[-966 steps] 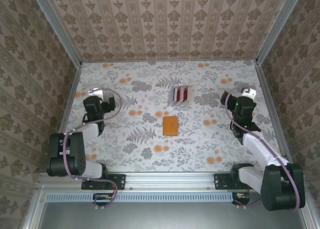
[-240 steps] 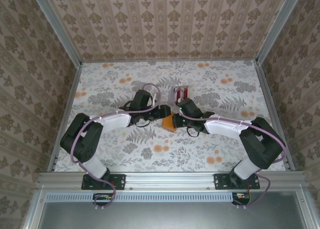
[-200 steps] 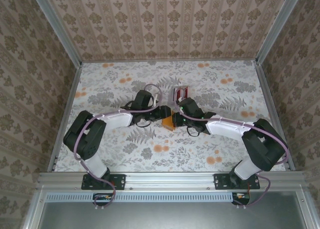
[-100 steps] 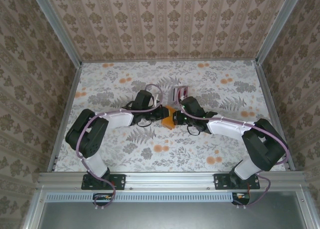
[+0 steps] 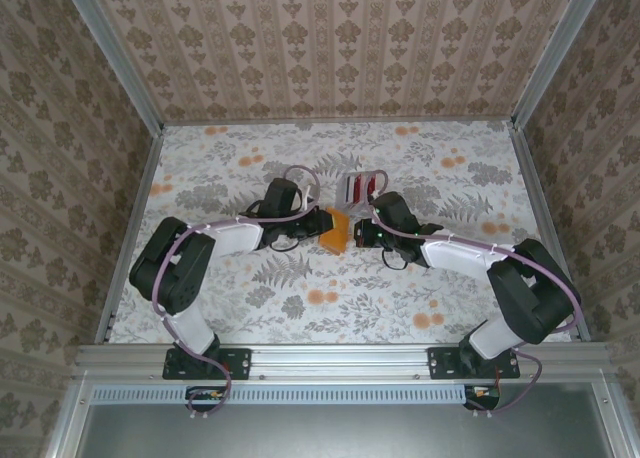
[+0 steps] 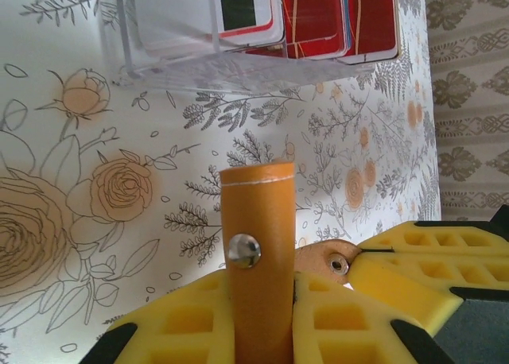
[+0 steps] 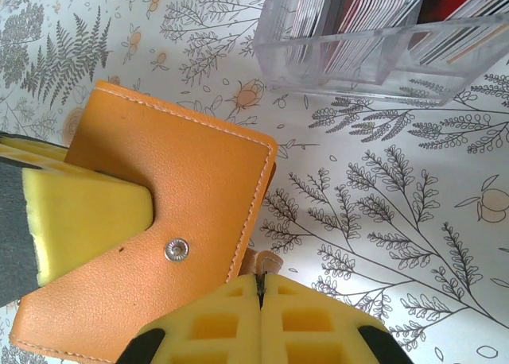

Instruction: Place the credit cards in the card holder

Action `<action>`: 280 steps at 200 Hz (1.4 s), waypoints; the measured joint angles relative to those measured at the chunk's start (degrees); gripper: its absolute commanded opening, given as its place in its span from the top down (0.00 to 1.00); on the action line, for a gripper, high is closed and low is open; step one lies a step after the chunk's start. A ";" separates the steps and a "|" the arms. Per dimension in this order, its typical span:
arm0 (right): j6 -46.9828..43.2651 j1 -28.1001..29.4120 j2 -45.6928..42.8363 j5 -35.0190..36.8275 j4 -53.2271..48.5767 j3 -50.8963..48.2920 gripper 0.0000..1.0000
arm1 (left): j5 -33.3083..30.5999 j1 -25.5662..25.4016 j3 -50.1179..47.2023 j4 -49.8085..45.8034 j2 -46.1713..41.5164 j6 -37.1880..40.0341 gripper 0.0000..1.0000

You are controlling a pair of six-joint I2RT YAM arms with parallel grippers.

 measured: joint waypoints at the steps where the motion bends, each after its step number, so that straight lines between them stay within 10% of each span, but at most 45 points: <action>1: 0.00 0.00 0.00 0.00 0.00 0.00 1.00 | -0.02 0.00 -0.02 0.00 0.00 0.00 0.94; 53: 0.26 -0.28 0.00 0.00 0.04 -0.11 0.98 | 0.17 0.44 -0.26 0.02 -0.11 -0.02 0.94; 142: 2.80 -4.15 0.02 -2.80 0.90 -0.85 0.49 | -0.31 0.59 2.14 -4.04 -3.21 1.07 0.93; 280: 12.83 -9.97 2.01 -16.46 16.35 -5.64 0.48 | -0.15 0.59 5.05 -2.78 -6.01 0.22 0.93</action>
